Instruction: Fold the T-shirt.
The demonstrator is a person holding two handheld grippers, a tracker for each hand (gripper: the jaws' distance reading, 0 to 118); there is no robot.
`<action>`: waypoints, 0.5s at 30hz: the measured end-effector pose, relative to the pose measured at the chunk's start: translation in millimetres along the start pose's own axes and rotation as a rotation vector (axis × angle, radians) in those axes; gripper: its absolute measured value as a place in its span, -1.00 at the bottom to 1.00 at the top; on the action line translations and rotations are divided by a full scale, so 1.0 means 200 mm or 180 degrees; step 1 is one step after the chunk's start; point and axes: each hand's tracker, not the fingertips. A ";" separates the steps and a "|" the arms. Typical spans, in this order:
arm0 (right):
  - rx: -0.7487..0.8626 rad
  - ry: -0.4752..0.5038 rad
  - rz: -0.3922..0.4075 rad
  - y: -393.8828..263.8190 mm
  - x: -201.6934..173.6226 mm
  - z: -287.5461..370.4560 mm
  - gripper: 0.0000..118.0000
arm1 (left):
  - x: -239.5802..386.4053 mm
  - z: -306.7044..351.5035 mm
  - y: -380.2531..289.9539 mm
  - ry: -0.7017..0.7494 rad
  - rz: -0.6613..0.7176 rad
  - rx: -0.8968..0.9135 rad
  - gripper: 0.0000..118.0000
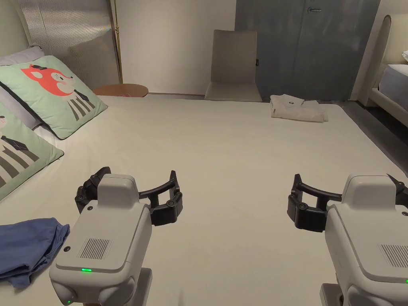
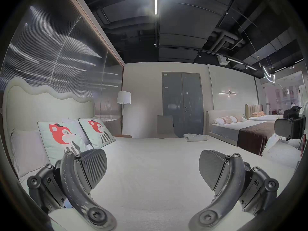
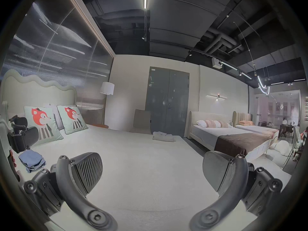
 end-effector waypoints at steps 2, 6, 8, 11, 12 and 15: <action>0.0001 0.0010 0.0001 0.00 0.00 0.00 1.00 | 0.00 0.00 0.00 -0.0002 -0.0002 -0.0007 0.87; -0.0001 0.0002 0.0003 0.00 0.00 0.00 1.00 | 0.00 0.00 -0.01 -0.0005 -0.0003 -0.0008 0.87; -0.0006 0.0006 0.0004 0.00 0.00 0.00 1.00 | 0.00 0.00 -0.01 -0.0012 0.0004 -0.0004 0.87; -0.0009 0.0008 0.0008 0.00 0.00 0.00 1.00 | 0.00 0.00 -0.01 -0.0007 0.0002 -0.0017 0.87; -0.0009 0.0007 0.0009 0.00 0.00 0.00 1.00 | 0.00 0.00 -0.01 -0.0006 0.0003 -0.0018 0.87; -0.0007 0.0006 0.0008 0.00 0.00 0.00 1.00 | 0.00 0.00 -0.01 -0.0015 0.0014 -0.0017 0.87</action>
